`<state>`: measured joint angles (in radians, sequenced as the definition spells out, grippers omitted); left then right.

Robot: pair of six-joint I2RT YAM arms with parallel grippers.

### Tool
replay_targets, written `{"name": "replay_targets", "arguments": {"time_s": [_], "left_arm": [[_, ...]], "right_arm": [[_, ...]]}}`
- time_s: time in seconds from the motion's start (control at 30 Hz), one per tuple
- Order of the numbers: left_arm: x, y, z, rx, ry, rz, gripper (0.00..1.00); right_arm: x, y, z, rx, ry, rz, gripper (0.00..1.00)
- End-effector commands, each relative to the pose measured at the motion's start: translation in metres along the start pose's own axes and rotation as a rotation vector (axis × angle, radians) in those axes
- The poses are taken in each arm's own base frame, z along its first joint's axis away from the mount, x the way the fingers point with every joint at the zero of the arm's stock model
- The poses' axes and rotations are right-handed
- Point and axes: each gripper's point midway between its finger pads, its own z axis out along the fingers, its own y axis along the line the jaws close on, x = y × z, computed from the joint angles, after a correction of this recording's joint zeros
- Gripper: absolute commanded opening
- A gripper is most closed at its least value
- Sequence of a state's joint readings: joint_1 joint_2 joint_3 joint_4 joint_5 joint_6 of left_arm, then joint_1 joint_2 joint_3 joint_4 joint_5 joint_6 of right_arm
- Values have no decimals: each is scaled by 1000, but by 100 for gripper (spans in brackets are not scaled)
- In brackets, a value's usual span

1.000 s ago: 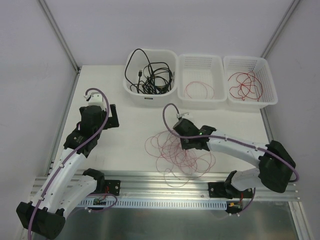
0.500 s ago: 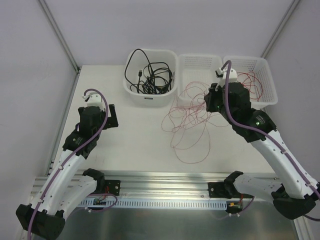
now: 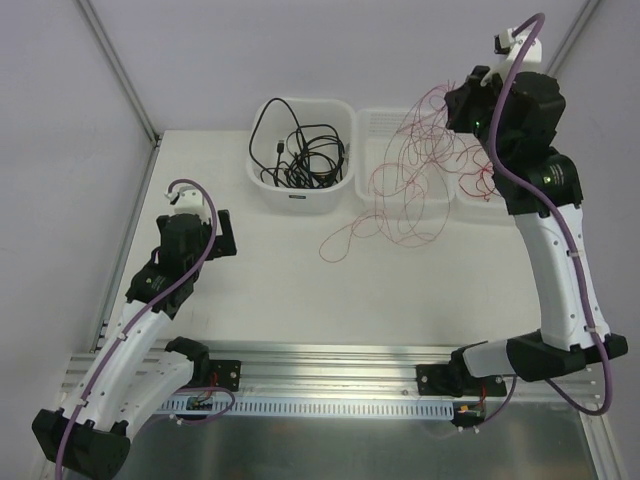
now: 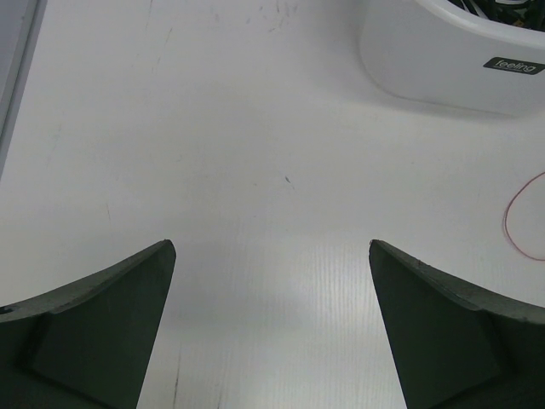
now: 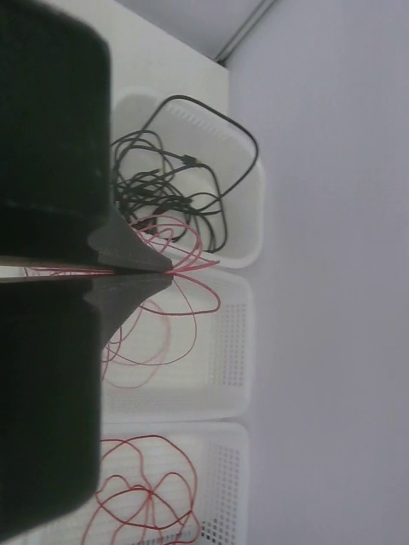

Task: Untangle the cables

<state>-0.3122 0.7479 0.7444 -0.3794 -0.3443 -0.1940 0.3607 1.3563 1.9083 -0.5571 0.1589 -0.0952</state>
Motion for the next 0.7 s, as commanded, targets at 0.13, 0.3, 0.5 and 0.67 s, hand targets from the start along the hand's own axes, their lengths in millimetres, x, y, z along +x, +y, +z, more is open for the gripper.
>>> {"name": "replay_targets", "arguments": {"time_s": [0.13, 0.3, 0.5, 0.67], "left_arm": [[-2, 2, 1, -1, -17, -8, 99], [1, -3, 3, 21, -5, -14, 99], [2, -3, 3, 21, -4, -16, 99], [2, -4, 2, 29, -4, -18, 99]], "right_arm": [[-24, -3, 87, -93, -113, 19, 1], [48, -34, 168, -27, 14, 47, 1], [178, -78, 238, 76, 265, 119, 10], [194, -80, 236, 72, 355, 107, 66]]}}
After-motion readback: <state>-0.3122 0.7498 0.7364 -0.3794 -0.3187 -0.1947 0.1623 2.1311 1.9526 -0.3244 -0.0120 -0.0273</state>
